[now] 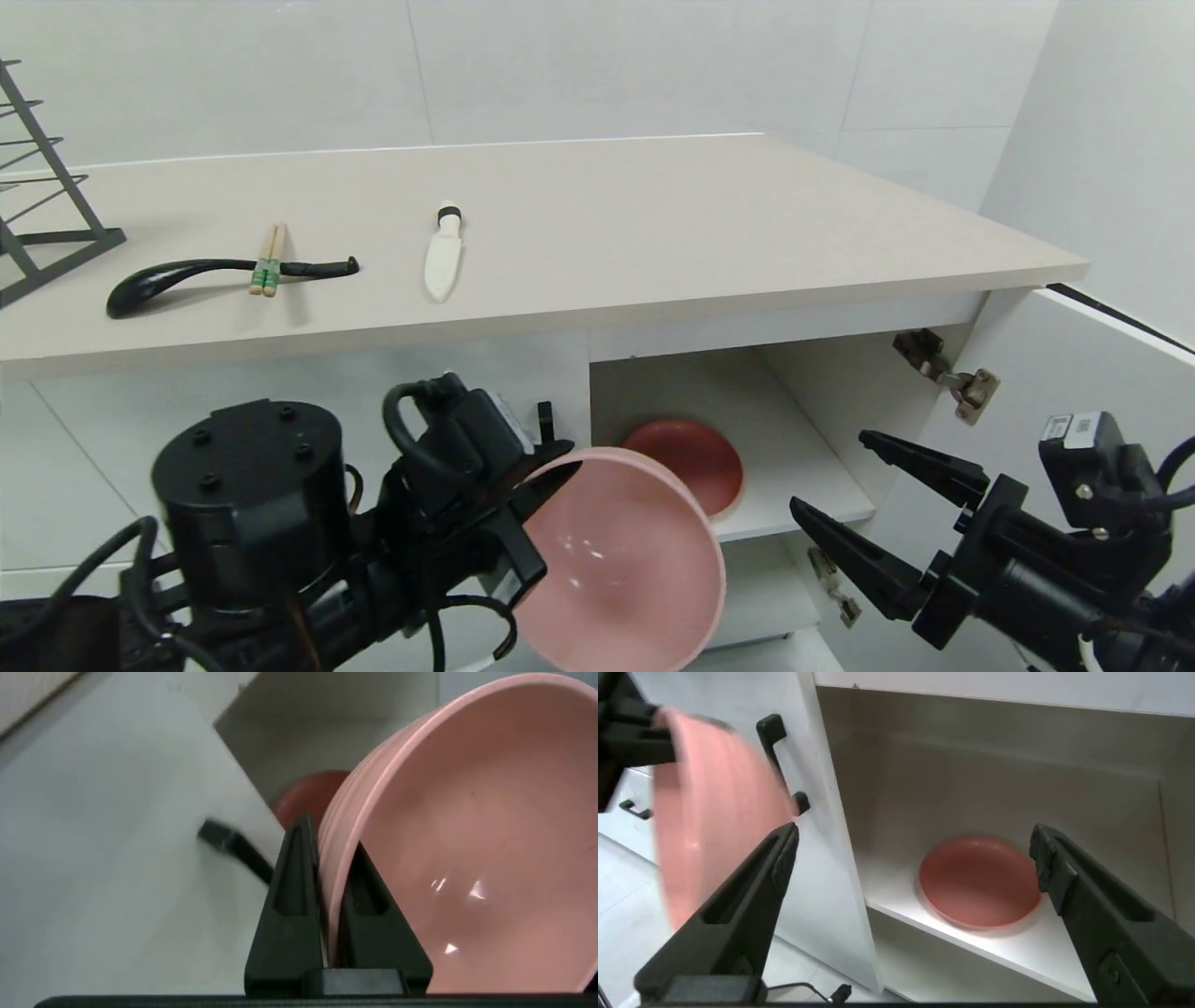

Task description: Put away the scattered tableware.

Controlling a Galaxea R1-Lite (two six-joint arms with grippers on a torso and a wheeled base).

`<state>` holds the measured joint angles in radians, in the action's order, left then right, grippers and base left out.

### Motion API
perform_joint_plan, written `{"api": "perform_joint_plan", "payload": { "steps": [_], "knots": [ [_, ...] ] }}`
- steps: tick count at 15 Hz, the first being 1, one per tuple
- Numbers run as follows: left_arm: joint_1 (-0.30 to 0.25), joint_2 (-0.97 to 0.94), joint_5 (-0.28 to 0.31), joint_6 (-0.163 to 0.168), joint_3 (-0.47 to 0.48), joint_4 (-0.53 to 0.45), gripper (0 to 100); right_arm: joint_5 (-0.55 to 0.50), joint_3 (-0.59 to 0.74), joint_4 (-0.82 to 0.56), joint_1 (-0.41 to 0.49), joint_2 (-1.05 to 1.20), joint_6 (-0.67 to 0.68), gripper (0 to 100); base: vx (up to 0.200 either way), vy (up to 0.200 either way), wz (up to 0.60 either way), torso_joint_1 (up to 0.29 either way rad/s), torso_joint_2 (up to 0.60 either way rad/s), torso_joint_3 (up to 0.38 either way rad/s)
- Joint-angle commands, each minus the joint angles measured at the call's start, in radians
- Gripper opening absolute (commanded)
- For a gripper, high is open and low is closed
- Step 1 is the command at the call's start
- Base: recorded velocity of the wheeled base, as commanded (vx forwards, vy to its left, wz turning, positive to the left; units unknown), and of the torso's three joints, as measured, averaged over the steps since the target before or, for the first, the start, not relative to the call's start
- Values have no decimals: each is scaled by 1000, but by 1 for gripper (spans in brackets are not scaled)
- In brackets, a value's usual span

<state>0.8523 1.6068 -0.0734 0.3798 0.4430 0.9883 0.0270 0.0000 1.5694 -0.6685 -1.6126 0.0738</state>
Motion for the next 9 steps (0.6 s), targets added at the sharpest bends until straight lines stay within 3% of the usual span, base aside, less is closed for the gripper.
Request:
{"api": "perform_joint_plan", "payload": {
  "steps": [1, 3, 9],
  "knots": [
    [37, 111, -31, 1, 31, 44, 0, 1, 0, 1, 0, -3, 0, 100, 0, 0, 0, 0, 0, 0],
    [91, 194, -91, 1, 92, 92, 0, 1, -2, 1, -2, 0, -2, 100, 0, 0, 0, 0, 0, 0],
    [129, 367, -184, -1, 203, 248, 0, 1, -3, 1, -2, 2, -2, 100, 0, 0, 0, 0, 0, 0]
  ]
}}
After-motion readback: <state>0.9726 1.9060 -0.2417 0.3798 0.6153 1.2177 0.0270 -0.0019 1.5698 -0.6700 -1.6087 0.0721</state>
